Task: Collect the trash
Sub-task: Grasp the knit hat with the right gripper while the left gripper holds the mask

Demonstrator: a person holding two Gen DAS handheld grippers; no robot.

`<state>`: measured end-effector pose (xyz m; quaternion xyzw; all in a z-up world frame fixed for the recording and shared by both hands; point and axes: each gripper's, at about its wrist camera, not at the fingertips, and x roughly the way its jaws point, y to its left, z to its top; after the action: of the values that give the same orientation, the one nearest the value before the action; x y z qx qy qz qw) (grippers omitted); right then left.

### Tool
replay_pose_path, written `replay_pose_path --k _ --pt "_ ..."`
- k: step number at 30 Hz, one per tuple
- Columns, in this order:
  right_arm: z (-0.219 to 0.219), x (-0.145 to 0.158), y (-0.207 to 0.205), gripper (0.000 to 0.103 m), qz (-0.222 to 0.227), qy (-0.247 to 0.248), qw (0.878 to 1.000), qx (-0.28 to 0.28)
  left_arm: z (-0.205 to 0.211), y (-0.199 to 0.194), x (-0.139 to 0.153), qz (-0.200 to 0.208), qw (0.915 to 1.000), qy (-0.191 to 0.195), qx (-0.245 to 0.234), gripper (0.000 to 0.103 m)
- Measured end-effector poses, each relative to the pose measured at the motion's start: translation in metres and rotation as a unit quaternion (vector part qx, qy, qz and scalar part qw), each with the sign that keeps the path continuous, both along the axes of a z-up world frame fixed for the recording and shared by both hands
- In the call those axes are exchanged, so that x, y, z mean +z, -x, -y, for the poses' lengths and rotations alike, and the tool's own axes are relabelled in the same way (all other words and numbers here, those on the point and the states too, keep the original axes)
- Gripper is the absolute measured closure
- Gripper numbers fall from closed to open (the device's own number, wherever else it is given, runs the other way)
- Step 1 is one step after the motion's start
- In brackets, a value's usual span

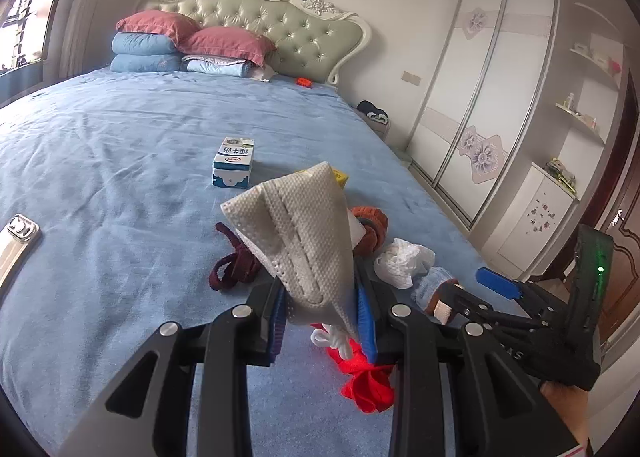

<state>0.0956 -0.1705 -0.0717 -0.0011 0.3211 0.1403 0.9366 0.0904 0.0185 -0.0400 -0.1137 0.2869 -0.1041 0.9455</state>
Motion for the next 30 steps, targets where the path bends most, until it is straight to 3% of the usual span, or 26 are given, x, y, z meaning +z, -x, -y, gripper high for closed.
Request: replay_pose_path --k 4,5,6,10,20,30 --pt "-0.002 -0.017 -0.02 0.032 -0.059 -0.003 0.998 0.003 0.006 0.0 -0.001 -0.003 0.9999 -0.005 -0.014 0.072" --pt "-0.002 -0.021 -0.024 0.043 -0.071 -0.003 0.997 0.003 0.009 0.0 -0.001 -0.004 0.9998 -0.006 -0.017 0.072" --pt "-0.001 -0.025 -0.026 0.062 -0.081 -0.007 0.997 0.007 0.011 0.001 -0.002 -0.004 0.9998 -0.008 -0.02 0.072" --pt "0.009 -0.026 -0.023 0.066 -0.088 -0.04 0.995 0.011 0.023 0.004 -0.001 -0.003 0.9993 -0.016 -0.033 0.072" --pt "0.048 0.008 0.026 0.067 -0.036 -0.104 0.994 0.016 0.068 0.006 0.002 -0.008 0.9959 -0.029 -0.086 0.072" --pt "0.116 0.043 0.073 0.066 0.03 -0.085 0.995 -0.031 0.151 -0.001 -0.001 -0.027 0.9844 -0.035 -0.17 0.072"
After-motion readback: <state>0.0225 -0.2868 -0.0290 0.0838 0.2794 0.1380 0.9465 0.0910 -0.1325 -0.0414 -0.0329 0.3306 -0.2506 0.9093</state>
